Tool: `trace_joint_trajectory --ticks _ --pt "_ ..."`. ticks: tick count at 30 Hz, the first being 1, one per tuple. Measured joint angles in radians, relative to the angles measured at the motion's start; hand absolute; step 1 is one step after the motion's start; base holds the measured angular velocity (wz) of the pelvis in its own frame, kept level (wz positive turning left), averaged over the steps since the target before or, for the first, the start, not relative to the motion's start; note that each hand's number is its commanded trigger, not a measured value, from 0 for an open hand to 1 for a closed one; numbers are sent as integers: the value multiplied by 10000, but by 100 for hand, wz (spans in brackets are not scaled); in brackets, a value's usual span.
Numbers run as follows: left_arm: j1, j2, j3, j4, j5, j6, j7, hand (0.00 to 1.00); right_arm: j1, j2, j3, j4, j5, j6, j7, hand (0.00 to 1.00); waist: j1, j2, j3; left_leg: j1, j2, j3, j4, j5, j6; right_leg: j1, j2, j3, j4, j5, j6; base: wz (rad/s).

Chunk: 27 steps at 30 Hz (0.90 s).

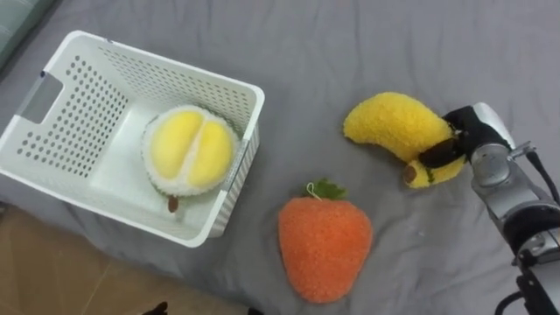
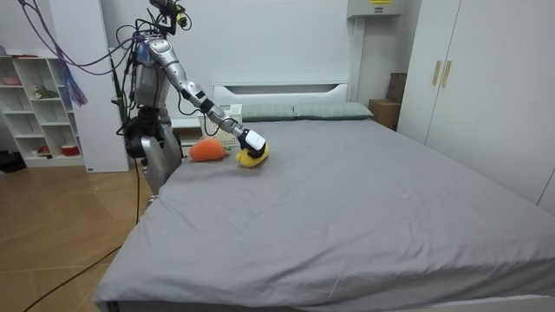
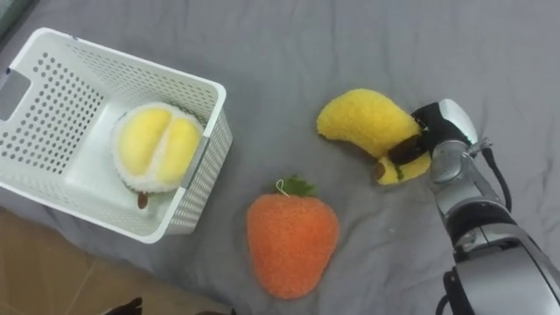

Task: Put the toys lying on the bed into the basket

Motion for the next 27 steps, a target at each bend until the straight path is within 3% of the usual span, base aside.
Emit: trace_joint_trajectory --ticks 4,6,7,9,11,13,16,17,21,27 --pt "29 30 213 -4 110 0 0 0 56 -25 -345 -393 191 0 -9 100 -52 11 -21 140 -5 -17 22 3 -2 150 3 40 4 0 0 0" --pt "168 33 256 -102 168 1 0 0 275 -53 -352 -1246 170 90 29 100 -134 1 -56 370 -1 -13 17 2 -2 373 6 39 5 0 0 0" --pt "440 40 475 -302 308 -15 -6 0 341 -67 -352 -2219 159 222 155 100 -339 -19 -124 480 -1 -11 -8 2 -2 465 3 43 15 0 1 -4" --pt "635 43 802 -288 421 -35 -9 0 365 -195 -351 -3489 218 149 213 100 -517 -24 -146 877 0 -7 -55 2 -2 835 5 -11 -7 -2 3 -2" --pt "1073 126 943 -336 532 -36 9 0 766 -253 -355 -4885 238 196 191 100 -602 -128 -445 1605 -20 -2 -188 0 -5 1654 32 -23 -286 -1 3 7" --pt "1291 140 1018 -349 608 -27 30 0 1113 -232 -325 -5901 190 168 193 100 -610 -217 -547 2221 -50 -14 -336 -4 -7 2365 55 -29 -583 -1 3 2" --pt "1296 64 1218 -359 804 -18 49 0 1221 -215 -310 -6579 -90 241 228 100 -632 -225 -559 2872 -91 -14 -554 -10 -6 3091 60 -96 -867 -31 50 12" --pt "1335 63 1274 -391 806 -1 51 0 1308 -217 -311 -7045 -300 346 366 100 -635 -234 -563 2972 -113 -15 -673 -21 5 3144 35 -111 -852 -96 157 9" --pt "1593 24 1596 -824 1041 217 56 0 1952 -160 -310 -8943 -842 574 642 100 -665 -218 -577 2979 -154 -94 -686 -34 34 3226 40 -6 -824 -105 156 5" --pt "1647 -5 1677 -971 1441 446 58 0 1991 573 -300 -10006 -1249 737 852 100 -699 -200 -573 3297 -215 -318 -562 -42 46 3704 14 -246 -878 -116 169 13"
